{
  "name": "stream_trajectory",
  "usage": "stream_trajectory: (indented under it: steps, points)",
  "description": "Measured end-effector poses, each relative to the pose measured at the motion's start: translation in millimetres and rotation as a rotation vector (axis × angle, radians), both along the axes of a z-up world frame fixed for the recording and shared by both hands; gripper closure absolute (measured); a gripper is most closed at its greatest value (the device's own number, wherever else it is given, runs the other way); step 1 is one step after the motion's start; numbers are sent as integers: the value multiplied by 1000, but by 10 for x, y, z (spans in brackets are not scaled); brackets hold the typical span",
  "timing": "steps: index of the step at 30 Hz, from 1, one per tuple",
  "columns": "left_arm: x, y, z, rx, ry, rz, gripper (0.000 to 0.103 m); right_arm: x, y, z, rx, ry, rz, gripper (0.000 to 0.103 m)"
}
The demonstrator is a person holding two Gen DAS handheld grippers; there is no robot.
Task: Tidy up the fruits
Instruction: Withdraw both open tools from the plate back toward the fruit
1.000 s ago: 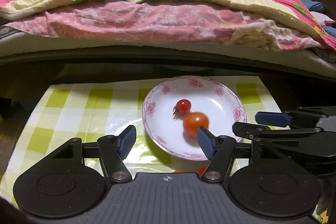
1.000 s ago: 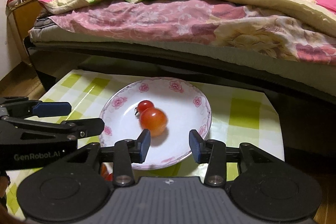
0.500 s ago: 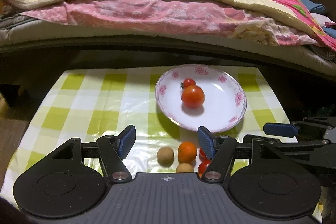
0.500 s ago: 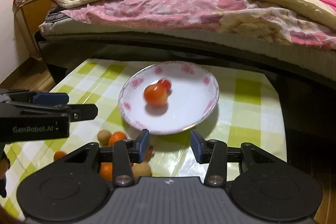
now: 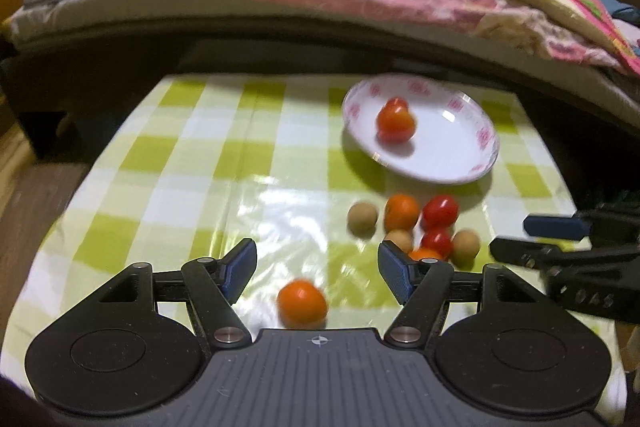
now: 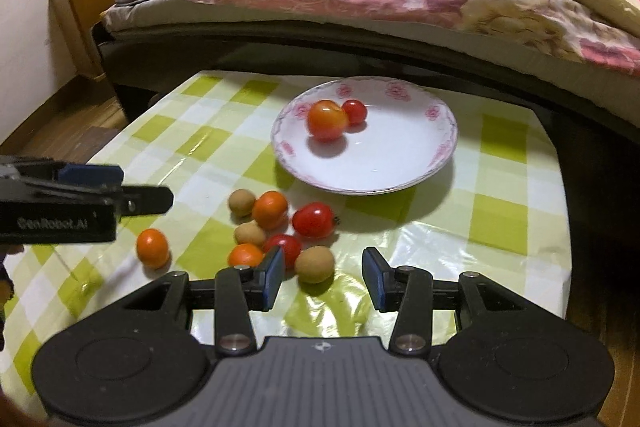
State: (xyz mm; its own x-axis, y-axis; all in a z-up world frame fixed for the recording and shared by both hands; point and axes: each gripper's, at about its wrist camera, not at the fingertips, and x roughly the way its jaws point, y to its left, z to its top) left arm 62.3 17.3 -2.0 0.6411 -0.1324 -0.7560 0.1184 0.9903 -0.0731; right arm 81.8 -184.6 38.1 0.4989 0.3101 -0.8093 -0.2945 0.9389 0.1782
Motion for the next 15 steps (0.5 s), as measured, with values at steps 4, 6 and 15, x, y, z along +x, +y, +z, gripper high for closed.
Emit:
stream_trajectory:
  steps: [4, 6, 15]
  points:
    - [-26, 13, -110, 6, 34, -5, 29, -24, 42, -11, -2, 6, 14, 58]
    - [-22, -7, -158, 11, 46, -13, 30, -31, 49, -25, -7, 7, 21, 58]
    - [32, -34, -361, 27, 89, -14, 37, 7, -22, -112, -3, 27, 23, 58]
